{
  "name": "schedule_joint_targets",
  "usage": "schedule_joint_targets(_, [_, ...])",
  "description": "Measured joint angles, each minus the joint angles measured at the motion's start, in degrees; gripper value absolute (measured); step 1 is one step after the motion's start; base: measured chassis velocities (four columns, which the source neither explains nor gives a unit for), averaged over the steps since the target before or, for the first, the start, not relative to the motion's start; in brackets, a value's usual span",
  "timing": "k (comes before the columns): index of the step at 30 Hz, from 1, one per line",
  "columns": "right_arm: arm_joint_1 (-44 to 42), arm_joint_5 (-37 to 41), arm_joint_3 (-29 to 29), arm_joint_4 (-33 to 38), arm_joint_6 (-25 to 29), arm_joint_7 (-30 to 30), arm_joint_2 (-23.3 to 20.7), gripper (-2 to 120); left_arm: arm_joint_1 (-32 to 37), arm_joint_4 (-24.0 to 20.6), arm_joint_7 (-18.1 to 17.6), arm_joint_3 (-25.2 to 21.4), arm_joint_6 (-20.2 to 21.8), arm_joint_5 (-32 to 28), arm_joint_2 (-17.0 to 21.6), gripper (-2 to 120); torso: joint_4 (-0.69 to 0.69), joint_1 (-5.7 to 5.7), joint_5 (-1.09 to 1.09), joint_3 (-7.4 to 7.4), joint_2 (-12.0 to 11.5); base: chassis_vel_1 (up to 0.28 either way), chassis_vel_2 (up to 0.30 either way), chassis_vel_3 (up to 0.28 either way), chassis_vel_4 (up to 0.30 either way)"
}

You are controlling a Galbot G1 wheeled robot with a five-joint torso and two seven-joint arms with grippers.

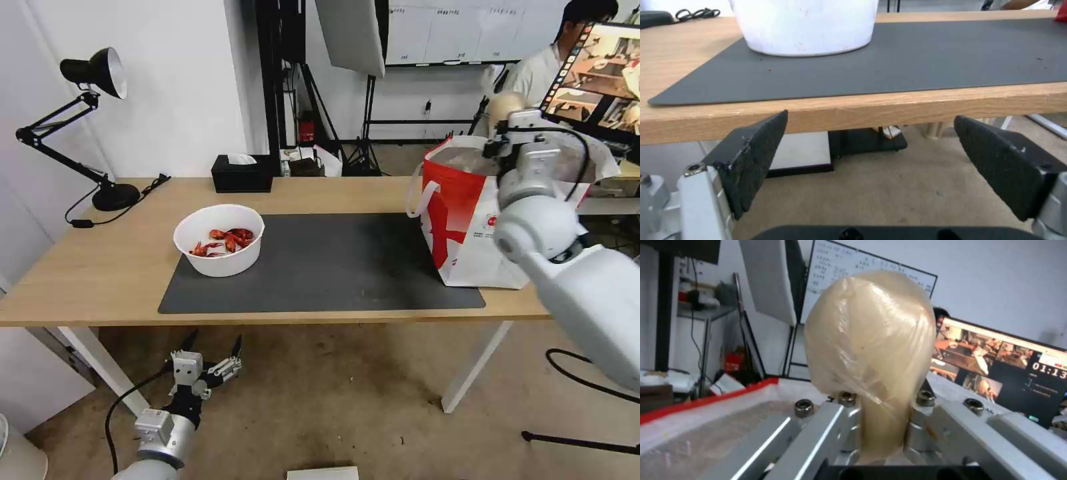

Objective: Pick up the trash from the table and place it into the takeout bag.

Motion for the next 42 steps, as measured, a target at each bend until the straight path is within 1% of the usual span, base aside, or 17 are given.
schedule_joint_targets(2, [-0.18,0.04,-0.01,-0.66,-0.58,-0.53,-0.08,14,0.18,-0.21,-0.11,0.11,0.00,0.25,-0.13,100,0.00,0.01,0.00,0.00,0.00,0.000,0.000,0.000,0.000])
schedule_joint_targets(4, [-0.26,0.09,-0.17,-0.82,-1.49,-1.00,-0.06,24,0.49,-0.46,-0.18,0.10,0.02,0.43,-0.28,100,0.00,0.00,-0.01,0.00,0.00,0.000,0.000,0.000,0.000])
schedule_joint_targets(5, [-0.26,0.09,-0.17,-0.82,-1.49,-1.00,-0.06,24,0.49,-0.46,-0.18,0.10,0.02,0.43,-0.28,100,0.00,0.00,-0.01,0.00,0.00,0.000,0.000,0.000,0.000])
schedule_joint_targets(7, [-0.29,0.24,-0.43,-0.82,-2.46,-1.16,0.04,36,0.88,-0.67,-0.19,-0.16,0.03,0.46,-0.32,100,0.01,0.00,-0.01,0.00,0.00,0.000,0.000,0.000,0.000])
schedule_joint_targets(8, [-0.29,0.24,-0.43,-0.82,-2.46,-1.16,0.04,36,0.88,-0.67,-0.19,-0.16,0.03,0.46,-0.32,100,0.01,0.00,-0.01,0.00,0.00,0.000,0.000,0.000,0.000])
schedule_joint_targets(9, [-0.30,0.31,-0.54,-0.83,-2.73,-1.17,0.12,41,1.04,-0.70,-0.21,-0.35,0.03,0.46,-0.32,100,0.01,0.00,-0.01,0.00,0.00,0.000,0.000,0.000,0.000])
schedule_joint_targets(11, [-0.30,0.36,-0.72,-0.84,-2.93,-1.18,0.27,49,1.19,-0.74,-0.23,-0.63,0.03,0.46,-0.28,100,0.01,0.00,-0.01,0.00,0.00,0.000,0.000,0.000,0.000])
schedule_joint_targets(12, [-0.30,0.36,-0.72,-0.84,-2.93,-1.18,0.27,49,1.19,-0.74,-0.23,-0.63,0.03,0.46,-0.28,100,0.01,0.00,-0.01,0.00,0.00,0.000,0.000,0.000,0.000])
schedule_joint_targets(14, [-0.38,0.43,-0.87,-0.82,-2.97,-1.20,0.36,60,1.23,-0.88,-0.24,-0.76,0.03,0.46,-0.26,100,0.01,0.01,-0.02,0.00,0.00,0.000,0.000,0.000,0.000])
schedule_joint_targets(15, [-0.38,0.43,-0.87,-0.82,-2.97,-1.20,0.36,60,1.23,-0.88,-0.24,-0.76,0.03,0.46,-0.26,100,0.01,0.01,-0.02,0.00,0.00,0.000,0.000,0.000,0.000])
schedule_joint_targets(18, [-0.51,0.64,-0.89,-0.80,-2.97,-1.20,0.38,75,1.24,-1.23,-0.25,-0.71,0.09,0.47,-0.28,100,0.00,0.00,-0.01,0.00,0.00,0.000,0.000,0.000,0.000])
schedule_joint_targets(19, [-0.51,0.64,-0.89,-0.80,-2.97,-1.20,0.38,75,1.24,-1.23,-0.25,-0.71,0.09,0.47,-0.28,100,0.00,0.00,-0.01,0.00,0.00,0.000,0.000,0.000,0.000])
schedule_joint_targets(22, [-0.87,0.83,-0.87,-0.49,-2.97,-1.27,0.20,89,1.21,-1.29,-0.26,-0.44,0.14,0.66,-0.33,100,0.01,0.01,-0.02,0.00,0.00,0.000,0.000,0.000,0.000])
schedule_joint_targets(23, [-0.87,0.83,-0.87,-0.49,-2.97,-1.27,0.20,89,1.21,-1.29,-0.26,-0.44,0.14,0.66,-0.33,100,0.01,0.01,-0.02,0.00,0.00,0.000,0.000,0.000,0.000])
schedule_joint_targets(25, [-1.26,0.90,-0.68,-0.15,-2.97,-1.35,-0.05,97,1.08,-1.34,-0.26,-0.23,0.20,0.80,-0.32,100,0.01,0.01,-0.02,0.00,0.00,0.000,0.000,0.000,0.000])
schedule_joint_targets(35, [-2.64,1.89,1.07,1.11,-2.49,-1.65,-0.61,100,0.68,-1.88,-0.29,-0.12,0.41,0.83,0.00,100,0.00,0.01,-0.02,0.00,0.00,0.000,0.000,0.000,0.000])
schedule_joint_targets(42, [-2.96,3.45,2.20,2.17,2.18,-1.79,-0.76,100,0.63,-2.24,-0.31,-0.17,0.46,0.78,-0.11,100,0.00,0.01,-0.01,0.00,0.00,0.000,0.000,0.000,0.000])
